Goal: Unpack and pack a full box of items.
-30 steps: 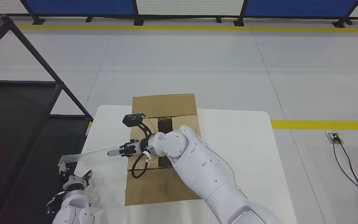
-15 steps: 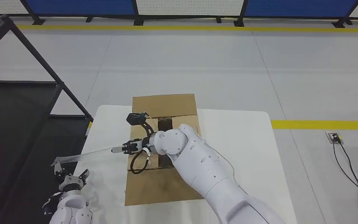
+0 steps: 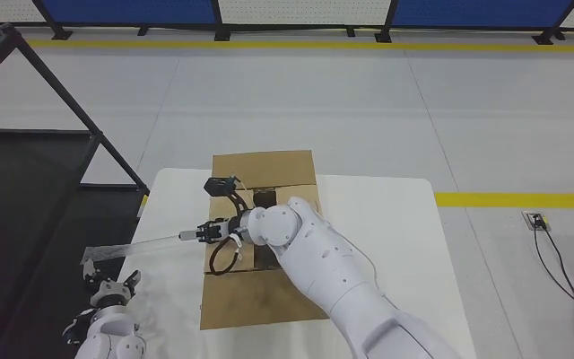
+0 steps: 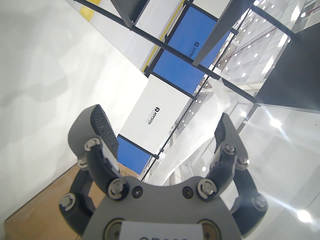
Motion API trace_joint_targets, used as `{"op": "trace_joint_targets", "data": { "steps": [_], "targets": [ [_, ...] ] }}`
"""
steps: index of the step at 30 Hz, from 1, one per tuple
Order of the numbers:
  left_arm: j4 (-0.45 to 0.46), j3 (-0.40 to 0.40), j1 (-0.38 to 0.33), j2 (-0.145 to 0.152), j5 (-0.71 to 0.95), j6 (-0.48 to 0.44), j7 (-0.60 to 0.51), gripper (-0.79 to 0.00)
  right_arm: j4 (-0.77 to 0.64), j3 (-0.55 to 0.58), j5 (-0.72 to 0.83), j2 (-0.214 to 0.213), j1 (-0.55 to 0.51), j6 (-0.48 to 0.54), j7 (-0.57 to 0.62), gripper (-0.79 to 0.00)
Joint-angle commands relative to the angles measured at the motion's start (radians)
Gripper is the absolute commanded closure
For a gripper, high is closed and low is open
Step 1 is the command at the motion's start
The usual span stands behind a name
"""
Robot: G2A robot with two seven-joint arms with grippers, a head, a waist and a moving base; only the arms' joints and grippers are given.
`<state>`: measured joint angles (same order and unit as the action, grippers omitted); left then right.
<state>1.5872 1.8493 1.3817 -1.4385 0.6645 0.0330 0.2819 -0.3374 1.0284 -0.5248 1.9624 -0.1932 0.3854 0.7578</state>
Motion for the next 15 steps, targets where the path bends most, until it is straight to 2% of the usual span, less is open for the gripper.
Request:
{"op": "trace_joint_targets", "data": {
  "steps": [1,10,13,15],
  "targets": [
    [0.005,-0.009,0.004,-0.001,-0.005,0.000,-0.004,-0.785,-0.020,0.002,0.001,-0.003,-0.005,0.040,-0.021,-0.785],
    [0.021,-0.028,0.018,-0.002,-0.019,0.005,-0.015,-0.785,-0.129,-0.011,0.000,-0.005,-0.050,0.112,-0.069,-0.785],
    [0.019,-0.033,0.021,-0.002,-0.028,0.000,-0.010,-0.785,-0.153,-0.016,-0.035,-0.007,-0.063,0.093,-0.163,-0.785],
    [0.013,-0.033,0.017,-0.003,-0.023,-0.003,0.002,-0.785,-0.162,-0.015,-0.031,-0.009,-0.069,0.079,-0.157,-0.785]
  ]
}}
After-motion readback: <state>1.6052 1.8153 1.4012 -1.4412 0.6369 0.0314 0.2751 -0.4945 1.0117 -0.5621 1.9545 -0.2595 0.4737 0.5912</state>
